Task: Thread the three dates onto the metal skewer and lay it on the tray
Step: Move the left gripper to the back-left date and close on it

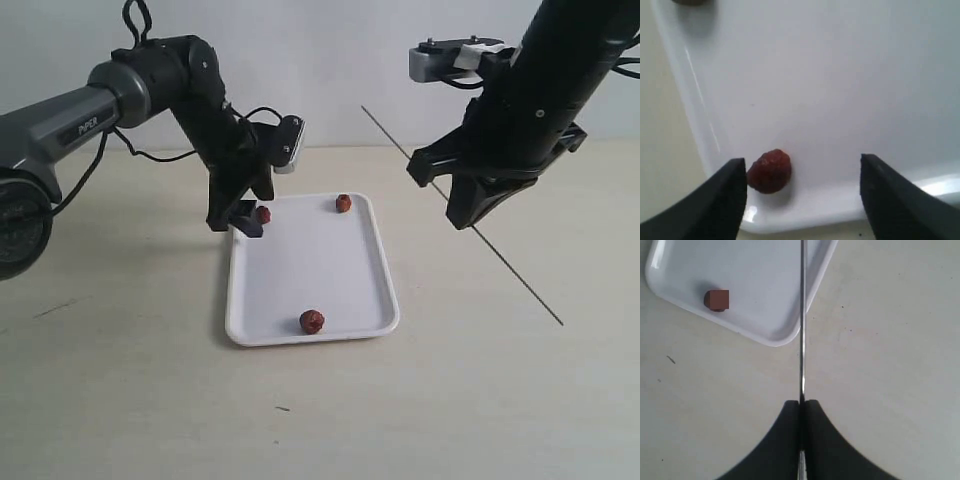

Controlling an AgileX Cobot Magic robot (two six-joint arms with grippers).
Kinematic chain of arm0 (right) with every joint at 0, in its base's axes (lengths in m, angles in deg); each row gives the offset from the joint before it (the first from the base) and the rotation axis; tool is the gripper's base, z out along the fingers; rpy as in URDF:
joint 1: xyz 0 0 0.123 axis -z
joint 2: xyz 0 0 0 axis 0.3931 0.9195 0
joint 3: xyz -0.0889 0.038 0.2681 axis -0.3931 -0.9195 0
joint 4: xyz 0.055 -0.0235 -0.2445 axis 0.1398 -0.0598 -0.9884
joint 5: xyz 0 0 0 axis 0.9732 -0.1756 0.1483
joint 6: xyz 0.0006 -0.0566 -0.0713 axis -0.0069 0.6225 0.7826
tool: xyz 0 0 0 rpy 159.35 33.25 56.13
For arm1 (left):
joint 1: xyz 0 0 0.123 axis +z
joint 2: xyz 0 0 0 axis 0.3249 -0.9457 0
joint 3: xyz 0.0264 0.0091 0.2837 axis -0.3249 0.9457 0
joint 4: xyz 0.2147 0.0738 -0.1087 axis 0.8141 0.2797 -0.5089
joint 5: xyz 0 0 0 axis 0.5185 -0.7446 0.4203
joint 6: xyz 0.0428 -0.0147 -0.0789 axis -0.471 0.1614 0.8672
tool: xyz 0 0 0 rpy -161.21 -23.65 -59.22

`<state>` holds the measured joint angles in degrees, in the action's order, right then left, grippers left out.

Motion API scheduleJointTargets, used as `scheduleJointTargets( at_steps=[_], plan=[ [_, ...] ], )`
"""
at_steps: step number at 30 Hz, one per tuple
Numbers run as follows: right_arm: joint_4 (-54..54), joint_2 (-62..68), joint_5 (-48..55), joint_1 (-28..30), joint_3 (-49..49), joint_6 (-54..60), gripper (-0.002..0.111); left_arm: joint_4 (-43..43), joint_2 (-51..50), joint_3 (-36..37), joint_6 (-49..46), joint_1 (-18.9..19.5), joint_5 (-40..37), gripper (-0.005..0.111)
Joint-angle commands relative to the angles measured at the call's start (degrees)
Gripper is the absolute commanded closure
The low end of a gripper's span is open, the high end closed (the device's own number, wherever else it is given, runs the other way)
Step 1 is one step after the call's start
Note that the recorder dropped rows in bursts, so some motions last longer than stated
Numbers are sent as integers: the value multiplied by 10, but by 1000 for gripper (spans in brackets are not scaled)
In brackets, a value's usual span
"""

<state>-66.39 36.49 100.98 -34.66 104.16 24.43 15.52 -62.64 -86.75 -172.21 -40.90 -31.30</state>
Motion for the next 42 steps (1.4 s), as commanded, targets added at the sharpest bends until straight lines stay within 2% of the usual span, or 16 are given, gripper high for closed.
scheduleJointTargets(
  at_steps=[1,12,24,42],
  plan=[
    [9,13,-1,2,-1,3,108,-4,-11,-2,-8,-3,20,43],
    [9,31,-9,2,-1,11,108,0,-21,-2,-7,-3,94,43],
    [8,31,-12,2,-1,12,108,27,-21,-2,11,-3,76,43],
    [8,31,-8,2,-1,16,108,11,-27,-2,-2,-12,52,44]
  ],
)
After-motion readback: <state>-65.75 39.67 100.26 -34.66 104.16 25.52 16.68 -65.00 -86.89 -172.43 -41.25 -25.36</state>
